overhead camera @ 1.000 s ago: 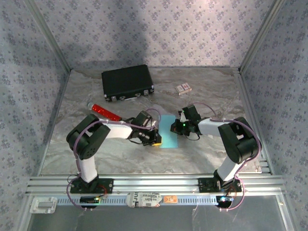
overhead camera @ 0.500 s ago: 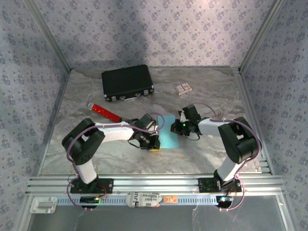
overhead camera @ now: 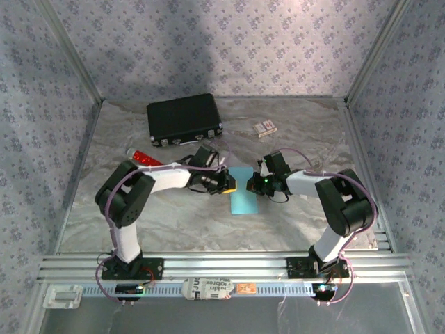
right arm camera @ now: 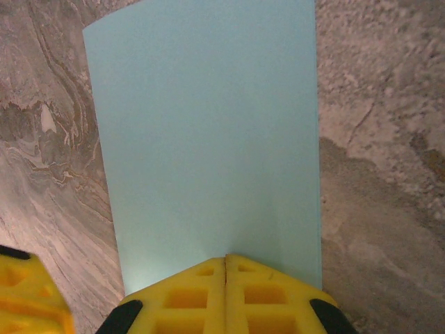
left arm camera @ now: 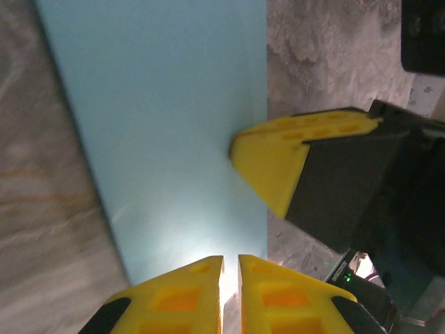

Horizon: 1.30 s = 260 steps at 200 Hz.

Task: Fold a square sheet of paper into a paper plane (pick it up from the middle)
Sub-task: First fold the square sheet of paper in half at the center of the table.

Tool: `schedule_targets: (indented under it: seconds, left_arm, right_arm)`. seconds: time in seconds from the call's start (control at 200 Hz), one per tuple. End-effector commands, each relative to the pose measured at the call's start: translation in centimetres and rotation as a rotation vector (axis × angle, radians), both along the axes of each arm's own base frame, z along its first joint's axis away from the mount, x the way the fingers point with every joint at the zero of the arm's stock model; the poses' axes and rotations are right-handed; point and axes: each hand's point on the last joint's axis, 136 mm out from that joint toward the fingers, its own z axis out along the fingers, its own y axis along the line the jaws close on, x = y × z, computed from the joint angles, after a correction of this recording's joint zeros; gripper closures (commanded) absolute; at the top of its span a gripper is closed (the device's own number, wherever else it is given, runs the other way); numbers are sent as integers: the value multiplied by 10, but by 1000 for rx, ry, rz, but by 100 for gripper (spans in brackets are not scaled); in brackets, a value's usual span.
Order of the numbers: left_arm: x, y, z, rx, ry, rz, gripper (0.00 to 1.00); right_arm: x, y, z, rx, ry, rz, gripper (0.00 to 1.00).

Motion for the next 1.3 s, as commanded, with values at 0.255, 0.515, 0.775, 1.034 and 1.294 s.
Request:
schedule_targets:
  seconds: [0.255, 0.515, 0.775, 1.034, 1.294]
  left_arm:
    - [-31, 18, -53, 71, 107, -43, 87]
    - [-19, 13, -24, 58, 39, -46, 87]
    - [-25, -5, 7, -29, 60, -82, 91]
    - [-37, 3, -32, 54, 119, -82, 91]
    - [-41, 12, -45, 86, 121, -75, 90]
  right_arm:
    - [-33, -32, -38, -154, 149, -26, 100]
    - [-30, -32, -37, -154, 146, -28, 100]
    - [-29, -32, -35, -155, 142, -29, 100]
    - [-30, -32, -36, -156, 146, -27, 100]
    - [-30, -32, -37, -155, 147, -28, 100]
